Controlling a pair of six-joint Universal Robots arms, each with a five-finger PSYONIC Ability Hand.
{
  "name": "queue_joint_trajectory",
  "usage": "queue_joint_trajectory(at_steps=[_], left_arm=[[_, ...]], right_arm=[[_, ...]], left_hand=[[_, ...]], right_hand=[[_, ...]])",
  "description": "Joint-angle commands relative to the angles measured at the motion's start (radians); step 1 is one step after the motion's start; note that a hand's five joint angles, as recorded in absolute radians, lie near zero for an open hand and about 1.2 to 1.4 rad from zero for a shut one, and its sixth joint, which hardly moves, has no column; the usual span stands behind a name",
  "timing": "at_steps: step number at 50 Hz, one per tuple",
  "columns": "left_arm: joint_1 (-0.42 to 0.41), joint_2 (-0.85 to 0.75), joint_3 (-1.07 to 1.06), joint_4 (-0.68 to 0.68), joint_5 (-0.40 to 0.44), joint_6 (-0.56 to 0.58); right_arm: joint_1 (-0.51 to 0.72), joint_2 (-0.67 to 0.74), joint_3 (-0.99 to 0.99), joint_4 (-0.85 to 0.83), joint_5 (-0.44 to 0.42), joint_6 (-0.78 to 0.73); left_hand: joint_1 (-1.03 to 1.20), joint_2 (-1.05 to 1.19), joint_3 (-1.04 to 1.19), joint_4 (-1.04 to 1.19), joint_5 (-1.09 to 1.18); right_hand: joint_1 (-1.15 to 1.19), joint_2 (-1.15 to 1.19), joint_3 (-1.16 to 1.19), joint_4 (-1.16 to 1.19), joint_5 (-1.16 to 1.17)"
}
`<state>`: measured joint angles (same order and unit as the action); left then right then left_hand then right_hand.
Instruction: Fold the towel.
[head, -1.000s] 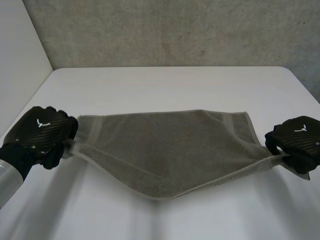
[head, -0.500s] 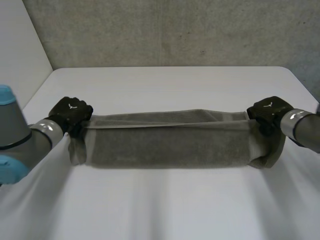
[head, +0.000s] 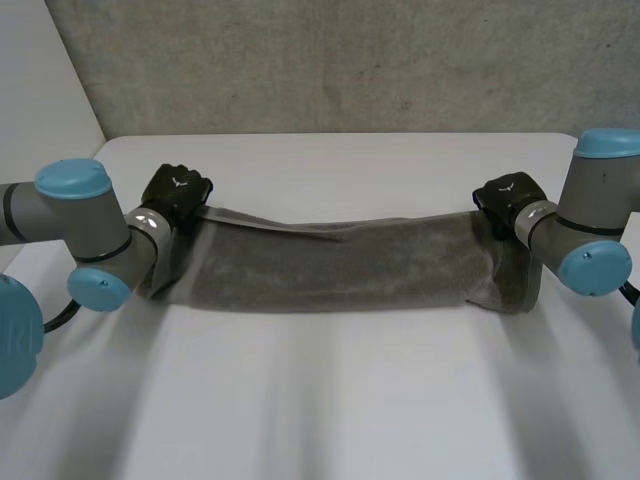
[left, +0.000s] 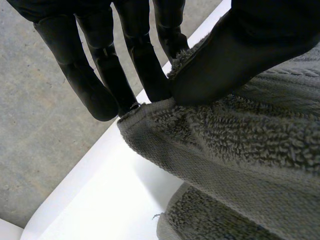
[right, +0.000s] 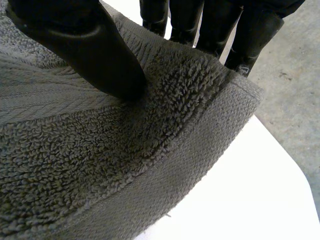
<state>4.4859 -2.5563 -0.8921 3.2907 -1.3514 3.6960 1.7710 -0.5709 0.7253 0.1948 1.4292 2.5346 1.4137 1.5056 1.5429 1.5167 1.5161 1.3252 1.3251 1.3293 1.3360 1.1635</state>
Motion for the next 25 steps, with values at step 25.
queue_joint_trajectory(at_steps=[25], left_arm=[[-0.021,0.373,-0.285,-0.005,-0.034,-0.080]], right_arm=[[0.047,-0.371,0.252,-0.094,0.071,0.010]], left_hand=[[-1.177,-1.269,-1.306,-1.280,-1.454]], right_hand=[[-1.151,-1.151,-1.155,-1.161,-1.164]])
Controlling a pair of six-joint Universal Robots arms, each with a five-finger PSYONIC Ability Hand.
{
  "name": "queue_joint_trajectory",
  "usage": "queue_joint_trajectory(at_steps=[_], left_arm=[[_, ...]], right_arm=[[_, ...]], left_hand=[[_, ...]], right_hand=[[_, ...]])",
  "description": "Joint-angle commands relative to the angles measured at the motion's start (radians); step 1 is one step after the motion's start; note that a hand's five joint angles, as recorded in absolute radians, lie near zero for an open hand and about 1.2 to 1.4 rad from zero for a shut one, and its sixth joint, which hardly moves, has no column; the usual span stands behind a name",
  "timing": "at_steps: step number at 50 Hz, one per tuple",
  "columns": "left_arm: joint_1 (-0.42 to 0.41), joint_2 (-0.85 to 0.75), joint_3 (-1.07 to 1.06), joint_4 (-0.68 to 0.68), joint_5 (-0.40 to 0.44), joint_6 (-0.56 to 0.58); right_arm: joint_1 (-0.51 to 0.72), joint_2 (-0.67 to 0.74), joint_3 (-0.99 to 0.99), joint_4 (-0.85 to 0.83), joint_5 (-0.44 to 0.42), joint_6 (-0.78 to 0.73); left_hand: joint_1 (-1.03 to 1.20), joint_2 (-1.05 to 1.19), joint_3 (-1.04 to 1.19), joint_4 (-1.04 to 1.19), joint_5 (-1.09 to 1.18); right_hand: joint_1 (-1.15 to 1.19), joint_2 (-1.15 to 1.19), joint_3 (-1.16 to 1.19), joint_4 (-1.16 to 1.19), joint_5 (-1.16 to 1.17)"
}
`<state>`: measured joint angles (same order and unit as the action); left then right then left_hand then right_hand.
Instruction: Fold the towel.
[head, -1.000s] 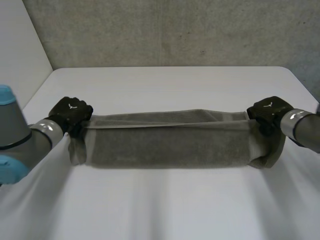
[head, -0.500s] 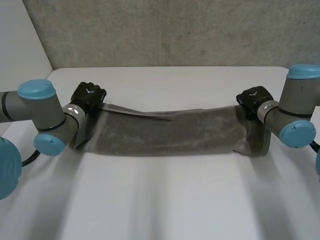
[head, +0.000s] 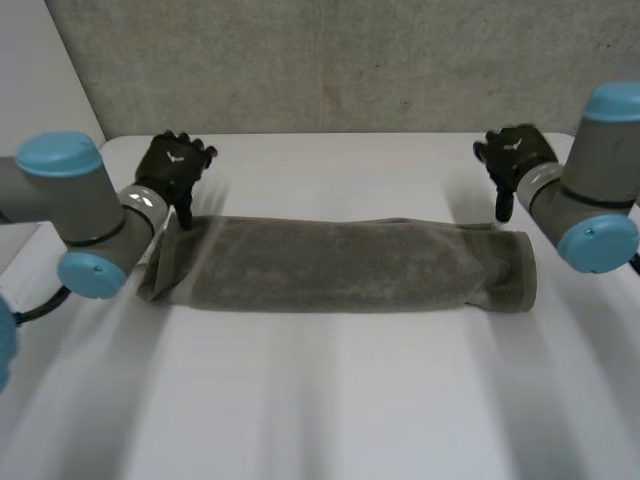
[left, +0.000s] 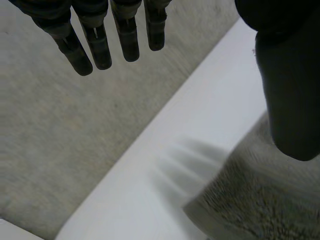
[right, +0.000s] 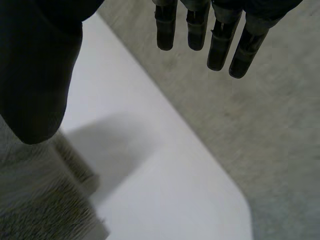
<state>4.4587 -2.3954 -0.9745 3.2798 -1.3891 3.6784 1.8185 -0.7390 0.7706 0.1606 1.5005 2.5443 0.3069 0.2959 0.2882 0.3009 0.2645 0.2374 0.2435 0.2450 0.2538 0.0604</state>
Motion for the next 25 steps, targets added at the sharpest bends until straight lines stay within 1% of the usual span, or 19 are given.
queue_joint_trajectory(at_steps=[1,2,3,4,5,6,7,8,9,10,11,13,15,16,18,19,21,23,25], left_arm=[[0.011,0.267,-0.272,0.009,0.005,-0.089],[0.014,0.319,-0.338,0.011,0.007,-0.107],[0.014,0.320,-0.339,0.011,0.007,-0.107],[0.016,0.364,-0.401,0.012,0.008,-0.119],[0.016,0.364,-0.401,0.012,0.008,-0.120],[0.016,0.398,-0.461,0.015,0.010,-0.127],[0.016,0.426,-0.516,0.018,0.010,-0.127],[0.016,0.426,-0.517,0.018,0.010,-0.127],[0.016,0.444,-0.568,0.027,0.012,-0.127],[0.017,0.456,-0.617,0.044,0.012,-0.126],[0.017,0.456,-0.618,0.044,0.012,-0.126],[0.022,0.461,-0.661,0.072,0.012,-0.126],[0.037,0.461,-0.731,0.147,0.012,-0.127],[0.037,0.461,-0.731,0.147,0.012,-0.127],[0.053,0.447,-0.779,0.225,0.012,-0.127],[0.053,0.447,-0.779,0.225,0.012,-0.127],[0.056,0.435,-0.788,0.261,0.012,-0.127],[0.056,0.388,-0.791,0.328,0.010,-0.121],[0.057,0.368,-0.787,0.355,0.008,-0.118]], right_arm=[[-0.005,-0.261,0.279,-0.070,0.001,0.001],[-0.007,-0.313,0.350,-0.076,0.003,0.001],[-0.007,-0.313,0.351,-0.076,0.003,0.001],[-0.008,-0.362,0.419,-0.078,0.003,0.002],[-0.013,-0.408,0.490,-0.081,0.003,0.005],[-0.013,-0.408,0.490,-0.081,0.003,0.005],[-0.015,-0.452,0.562,-0.081,0.003,0.007],[-0.016,-0.491,0.629,-0.082,0.003,0.014],[-0.016,-0.491,0.630,-0.082,0.003,0.014],[-0.016,-0.520,0.691,-0.091,0.001,0.028],[-0.016,-0.520,0.691,-0.092,0.001,0.028],[-0.022,-0.553,0.795,-0.119,-0.002,0.062],[-0.033,-0.559,0.838,-0.139,-0.006,0.079],[-0.053,-0.559,0.878,-0.160,-0.009,0.093],[-0.071,-0.557,0.915,-0.185,-0.014,0.103],[-0.071,-0.557,0.915,-0.185,-0.014,0.103],[-0.090,-0.551,0.967,-0.240,-0.022,0.110],[-0.094,-0.542,0.983,-0.271,-0.026,0.110],[-0.099,-0.533,0.990,-0.297,-0.034,0.110]], left_hand=[[-0.070,-0.059,-0.051,-0.064,-0.202],[-0.070,-0.059,-0.051,-0.064,-0.202],[-0.070,-0.059,-0.051,-0.064,-0.202],[-0.070,-0.059,-0.051,-0.064,-0.202],[-0.070,-0.059,-0.051,-0.064,-0.202],[-0.070,-0.059,-0.051,-0.064,-0.202],[-0.070,-0.059,-0.051,-0.064,-0.202],[-0.070,-0.059,-0.051,-0.064,-0.202],[-0.070,-0.059,-0.051,-0.064,-0.202],[-0.070,-0.059,-0.051,-0.064,-0.202],[-0.070,-0.059,-0.051,-0.064,-0.202],[-0.070,-0.059,-0.051,-0.064,-0.202],[-0.070,-0.059,-0.051,-0.064,-0.202],[-0.070,-0.059,-0.051,-0.064,-0.202],[-0.067,-0.056,-0.048,-0.061,-0.199],[-0.067,-0.056,-0.048,-0.061,-0.199],[-0.067,-0.056,-0.048,-0.061,-0.199],[-0.064,-0.053,-0.045,-0.058,-0.196],[-0.055,-0.044,-0.037,-0.049,-0.187]], right_hand=[[-0.063,-0.069,-0.071,-0.079,-0.060],[-0.063,-0.069,-0.071,-0.079,-0.060],[-0.063,-0.069,-0.071,-0.079,-0.060],[-0.063,-0.069,-0.071,-0.079,-0.060],[-0.063,-0.069,-0.071,-0.079,-0.060],[-0.063,-0.069,-0.071,-0.079,-0.060],[-0.063,-0.069,-0.071,-0.079,-0.060],[-0.063,-0.069,-0.071,-0.079,-0.060],[-0.063,-0.069,-0.071,-0.079,-0.060],[-0.056,-0.062,-0.064,-0.073,-0.054],[-0.056,-0.062,-0.063,-0.072,-0.053],[0.041,0.035,0.033,0.025,0.044],[0.068,0.061,0.060,0.051,0.070],[0.077,0.070,0.069,0.060,0.079],[0.082,0.076,0.075,0.066,0.085],[0.082,0.076,0.075,0.066,0.085],[0.129,0.123,0.122,0.113,0.132],[0.156,0.149,0.148,0.139,0.158],[0.176,0.170,0.169,0.160,0.179]])
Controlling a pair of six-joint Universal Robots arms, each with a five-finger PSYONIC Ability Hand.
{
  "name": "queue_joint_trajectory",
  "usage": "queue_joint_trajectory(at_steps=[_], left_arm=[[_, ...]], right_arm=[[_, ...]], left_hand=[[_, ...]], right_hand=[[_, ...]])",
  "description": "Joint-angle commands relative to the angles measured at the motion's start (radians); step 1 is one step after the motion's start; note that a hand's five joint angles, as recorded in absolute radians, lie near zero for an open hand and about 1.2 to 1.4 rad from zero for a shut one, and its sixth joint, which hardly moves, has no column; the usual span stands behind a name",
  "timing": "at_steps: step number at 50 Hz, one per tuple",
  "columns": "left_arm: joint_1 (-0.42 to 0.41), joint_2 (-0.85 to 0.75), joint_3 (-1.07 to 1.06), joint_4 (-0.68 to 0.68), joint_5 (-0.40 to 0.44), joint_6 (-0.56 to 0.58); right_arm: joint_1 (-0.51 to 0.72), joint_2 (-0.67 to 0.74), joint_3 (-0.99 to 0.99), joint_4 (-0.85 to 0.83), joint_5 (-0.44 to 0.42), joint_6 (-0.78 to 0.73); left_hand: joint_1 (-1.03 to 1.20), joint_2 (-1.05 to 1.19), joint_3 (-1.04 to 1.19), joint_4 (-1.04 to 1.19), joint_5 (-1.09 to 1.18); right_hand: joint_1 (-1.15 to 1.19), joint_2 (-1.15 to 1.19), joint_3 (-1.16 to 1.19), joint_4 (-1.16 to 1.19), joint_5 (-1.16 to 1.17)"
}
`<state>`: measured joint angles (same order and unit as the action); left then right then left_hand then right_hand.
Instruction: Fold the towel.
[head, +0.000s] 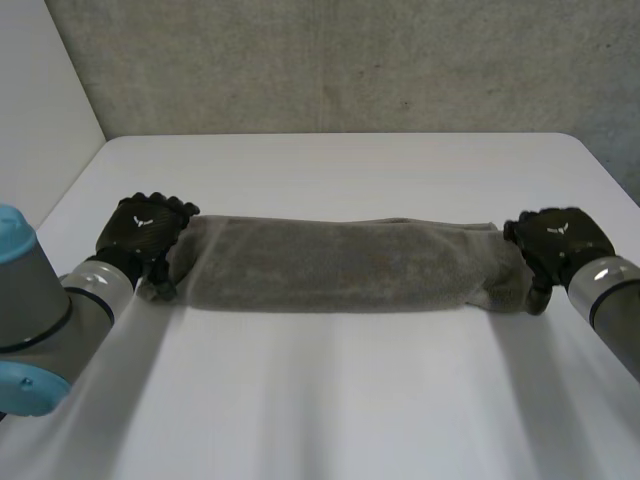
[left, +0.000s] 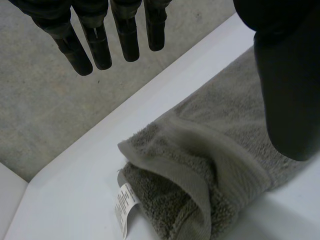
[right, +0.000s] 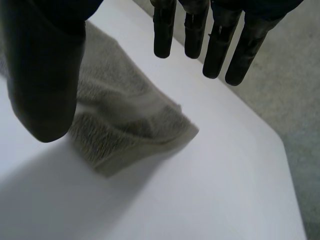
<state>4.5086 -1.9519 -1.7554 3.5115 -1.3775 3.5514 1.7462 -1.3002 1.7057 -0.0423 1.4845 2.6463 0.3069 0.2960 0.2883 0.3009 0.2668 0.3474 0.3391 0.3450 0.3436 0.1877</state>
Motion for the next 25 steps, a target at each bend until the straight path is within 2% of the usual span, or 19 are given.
queue_joint_trajectory(at_steps=[1,5,20,22,23,24,25], left_arm=[[0.012,-0.093,-0.001,0.144,-0.005,0.009],[0.020,-0.114,0.005,0.167,-0.003,0.009],[0.027,-0.197,0.027,0.224,-0.008,0.010],[0.027,-0.209,0.034,0.230,-0.009,0.012],[0.027,-0.216,0.040,0.230,-0.009,0.012],[0.027,-0.216,0.040,0.230,-0.009,0.012],[0.029,-0.222,0.046,0.230,-0.011,0.010]], right_arm=[[-0.027,0.057,0.058,-0.112,-0.024,0.007],[-0.027,0.136,0.052,-0.136,-0.046,0.009],[-0.063,0.209,0.039,-0.206,-0.095,0.023],[-0.063,0.219,0.031,-0.209,-0.095,0.023],[-0.065,0.226,0.025,-0.211,-0.093,0.023],[-0.065,0.226,0.025,-0.211,-0.093,0.023],[-0.066,0.228,0.020,-0.212,-0.087,0.024]], left_hand=[[-0.052,-0.041,-0.034,-0.046,-0.187],[-0.052,-0.041,-0.034,-0.046,-0.187],[-0.049,-0.038,-0.031,-0.043,-0.184],[-0.049,-0.038,-0.031,-0.043,-0.184],[-0.049,-0.038,-0.031,-0.043,-0.184],[-0.049,-0.038,-0.031,-0.043,-0.184],[-0.049,-0.038,-0.031,-0.043,-0.184]], right_hand=[[0.075,0.083,0.078,0.079,0.060],[0.157,0.165,0.159,0.161,0.142],[0.360,0.368,0.362,0.364,0.345],[0.430,0.439,0.433,0.434,0.416],[0.663,0.671,0.665,0.667,0.648],[0.665,0.674,0.668,0.669,0.650],[0.880,0.889,0.883,0.884,0.866]])
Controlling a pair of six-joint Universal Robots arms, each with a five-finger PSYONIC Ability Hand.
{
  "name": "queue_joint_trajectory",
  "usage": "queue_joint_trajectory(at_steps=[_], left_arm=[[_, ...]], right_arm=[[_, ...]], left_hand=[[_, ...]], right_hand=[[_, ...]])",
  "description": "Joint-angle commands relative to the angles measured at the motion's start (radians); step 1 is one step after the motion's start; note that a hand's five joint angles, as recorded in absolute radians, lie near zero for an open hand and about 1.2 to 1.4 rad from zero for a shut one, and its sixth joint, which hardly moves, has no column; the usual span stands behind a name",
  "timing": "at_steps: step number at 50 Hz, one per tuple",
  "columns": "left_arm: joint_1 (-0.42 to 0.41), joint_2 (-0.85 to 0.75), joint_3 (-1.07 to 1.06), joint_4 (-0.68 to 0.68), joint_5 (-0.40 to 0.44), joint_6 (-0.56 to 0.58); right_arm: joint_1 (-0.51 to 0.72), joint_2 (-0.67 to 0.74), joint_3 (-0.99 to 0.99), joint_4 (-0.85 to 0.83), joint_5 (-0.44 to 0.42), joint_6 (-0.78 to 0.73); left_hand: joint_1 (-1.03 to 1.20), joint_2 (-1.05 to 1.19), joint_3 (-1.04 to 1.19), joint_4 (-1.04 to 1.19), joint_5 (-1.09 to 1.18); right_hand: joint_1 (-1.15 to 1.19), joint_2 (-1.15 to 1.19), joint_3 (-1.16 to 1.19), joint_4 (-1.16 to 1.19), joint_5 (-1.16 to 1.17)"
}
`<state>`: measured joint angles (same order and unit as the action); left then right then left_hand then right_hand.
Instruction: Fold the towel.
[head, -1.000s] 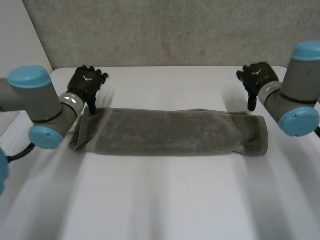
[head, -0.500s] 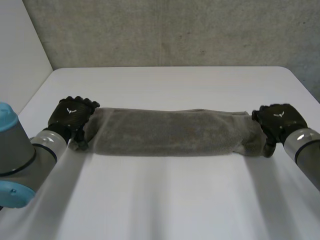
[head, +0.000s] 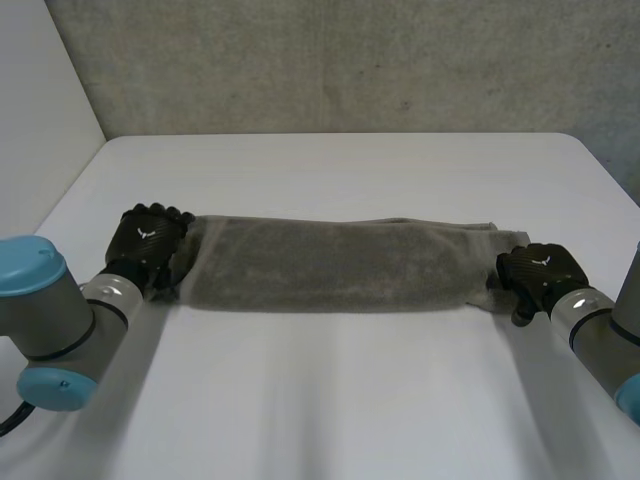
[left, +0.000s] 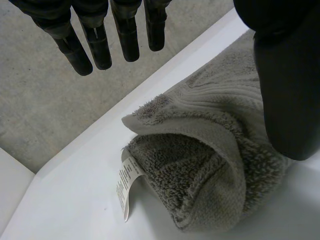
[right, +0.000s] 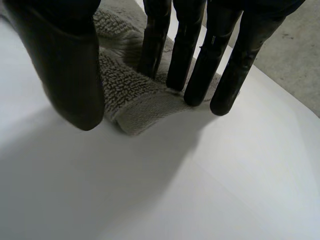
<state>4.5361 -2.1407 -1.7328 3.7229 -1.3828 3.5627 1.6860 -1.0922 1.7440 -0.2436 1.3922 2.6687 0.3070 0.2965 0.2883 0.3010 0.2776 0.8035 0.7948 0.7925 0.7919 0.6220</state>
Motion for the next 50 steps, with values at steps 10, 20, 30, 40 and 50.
queue_joint_trajectory(at_steps=[10,20,30,40,50], left_arm=[[0.038,-0.050,0.047,0.018,-0.009,0.001],[0.098,-0.053,0.068,0.008,-0.051,0.001],[0.123,-0.053,0.070,0.009,-0.051,0.002],[0.121,-0.039,0.050,0.002,-0.050,-0.005],[0.086,0.140,-0.025,-0.136,-0.045,-0.050]], right_arm=[[-0.046,0.017,0.000,-0.052,0.016,-0.004],[-0.061,0.009,0.000,-0.056,0.018,-0.016],[-0.083,0.009,-0.008,-0.057,0.016,-0.020],[-0.103,0.005,-0.015,-0.049,0.011,-0.078],[-0.226,-0.064,-0.027,0.017,0.008,-0.204]], left_hand=[[-0.049,-0.039,-0.031,-0.043,-0.195],[-0.049,-0.039,-0.031,-0.043,-0.195],[-0.049,-0.039,-0.031,-0.043,-0.195],[-0.049,-0.039,-0.031,-0.043,-0.195],[-0.082,-0.071,-0.063,-0.076,-0.227]], right_hand=[[0.593,0.601,0.604,0.604,0.600],[0.593,0.601,0.604,0.604,0.600],[0.593,0.601,0.604,0.604,0.600],[0.593,0.601,0.604,0.604,0.600],[0.593,0.601,0.604,0.604,0.600]])
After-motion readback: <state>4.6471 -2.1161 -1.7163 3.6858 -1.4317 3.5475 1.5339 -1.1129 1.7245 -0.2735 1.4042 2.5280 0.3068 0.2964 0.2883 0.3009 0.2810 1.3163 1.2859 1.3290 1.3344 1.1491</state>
